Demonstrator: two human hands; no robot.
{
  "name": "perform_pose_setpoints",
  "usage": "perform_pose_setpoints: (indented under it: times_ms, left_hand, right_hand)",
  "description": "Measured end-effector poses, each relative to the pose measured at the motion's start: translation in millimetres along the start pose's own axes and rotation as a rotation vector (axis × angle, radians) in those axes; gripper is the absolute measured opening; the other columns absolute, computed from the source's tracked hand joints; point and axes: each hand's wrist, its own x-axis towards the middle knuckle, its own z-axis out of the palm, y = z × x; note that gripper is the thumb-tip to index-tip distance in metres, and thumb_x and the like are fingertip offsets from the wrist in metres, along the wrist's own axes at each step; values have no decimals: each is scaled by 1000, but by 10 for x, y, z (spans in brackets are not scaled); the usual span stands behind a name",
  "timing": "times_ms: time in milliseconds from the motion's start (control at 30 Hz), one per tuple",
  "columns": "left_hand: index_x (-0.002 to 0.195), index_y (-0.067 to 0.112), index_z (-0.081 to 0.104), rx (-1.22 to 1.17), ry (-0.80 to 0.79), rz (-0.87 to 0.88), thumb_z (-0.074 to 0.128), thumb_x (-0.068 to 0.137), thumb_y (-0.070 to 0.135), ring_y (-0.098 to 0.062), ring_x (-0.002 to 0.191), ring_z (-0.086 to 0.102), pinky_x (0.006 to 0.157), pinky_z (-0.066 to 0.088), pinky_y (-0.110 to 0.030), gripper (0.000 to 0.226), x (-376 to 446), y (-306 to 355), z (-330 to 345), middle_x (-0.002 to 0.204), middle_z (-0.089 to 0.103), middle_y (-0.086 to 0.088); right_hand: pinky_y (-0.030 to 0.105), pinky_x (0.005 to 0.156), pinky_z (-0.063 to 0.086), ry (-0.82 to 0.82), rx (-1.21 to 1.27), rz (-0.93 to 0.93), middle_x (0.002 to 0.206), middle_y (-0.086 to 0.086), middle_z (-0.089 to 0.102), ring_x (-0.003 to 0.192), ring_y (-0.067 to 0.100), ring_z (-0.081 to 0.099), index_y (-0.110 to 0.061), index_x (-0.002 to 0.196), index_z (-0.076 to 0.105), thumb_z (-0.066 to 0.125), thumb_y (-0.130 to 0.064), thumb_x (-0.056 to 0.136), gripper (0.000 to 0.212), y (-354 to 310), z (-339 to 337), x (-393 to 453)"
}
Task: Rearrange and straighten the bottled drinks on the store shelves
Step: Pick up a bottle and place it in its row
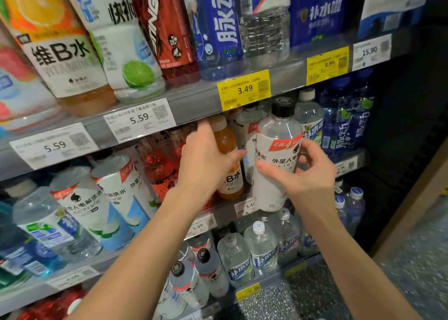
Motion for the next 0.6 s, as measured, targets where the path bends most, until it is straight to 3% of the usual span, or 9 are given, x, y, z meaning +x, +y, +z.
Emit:
perform_pose_setpoints:
  times_ms: [167, 267, 333, 400, 500, 600]
  left_hand:
    - [102, 21, 57, 100, 112, 3, 82, 66, 56, -29, 97, 61, 75, 51, -41, 56, -138, -1, -3, 102, 61, -2]
    - [115, 35, 54, 104, 124, 62, 81, 65, 57, -21, 95, 60, 69, 47, -36, 61, -363, -9, -16, 109, 53, 8]
    - [112, 35, 52, 83, 149, 146, 83, 62, 52, -18, 94, 57, 66, 42, -32, 62, -488, -46, 2, 110, 54, 12]
    - [107, 31, 53, 37, 153, 209, 87, 60, 46, -16, 99, 53, 71, 43, -34, 60, -594, -107, 32, 106, 59, 14]
    - [116, 24, 60, -132, 131, 253, 90, 64, 35, -13, 113, 58, 92, 50, -40, 61, -725, -171, 56, 115, 65, 12]
    - [121, 20, 61, -276, 180, 274, 91, 67, 28, -8, 115, 62, 99, 50, -41, 62, -826, -175, -36, 119, 67, 13]
  right_hand:
    - [45, 81, 60, -2, 6, -6, 97, -6, 75, 93, 14, 70, -22, 107, 67, 93, -21, 64, 50, -16, 10, 8]
    - [46, 82, 60, 7, 8, -10, 98, -6, 75, 95, 15, 70, -21, 108, 67, 93, -23, 64, 51, -42, 23, 11]
    - [46, 82, 60, 17, 10, -8, 98, -6, 75, 94, 16, 70, -21, 107, 67, 93, -23, 64, 50, -35, 34, 14]
    - [46, 82, 60, 21, 13, -2, 98, -5, 75, 94, 16, 71, -21, 106, 67, 93, -23, 64, 50, -33, 45, 14]
    - [39, 81, 61, 28, 17, 5, 98, -7, 75, 93, 11, 71, -20, 110, 66, 92, -21, 63, 54, -45, 59, 16]
    - [33, 81, 60, 24, 6, -18, 98, -10, 74, 93, 7, 70, -22, 109, 65, 91, -18, 64, 53, -56, 86, 13]
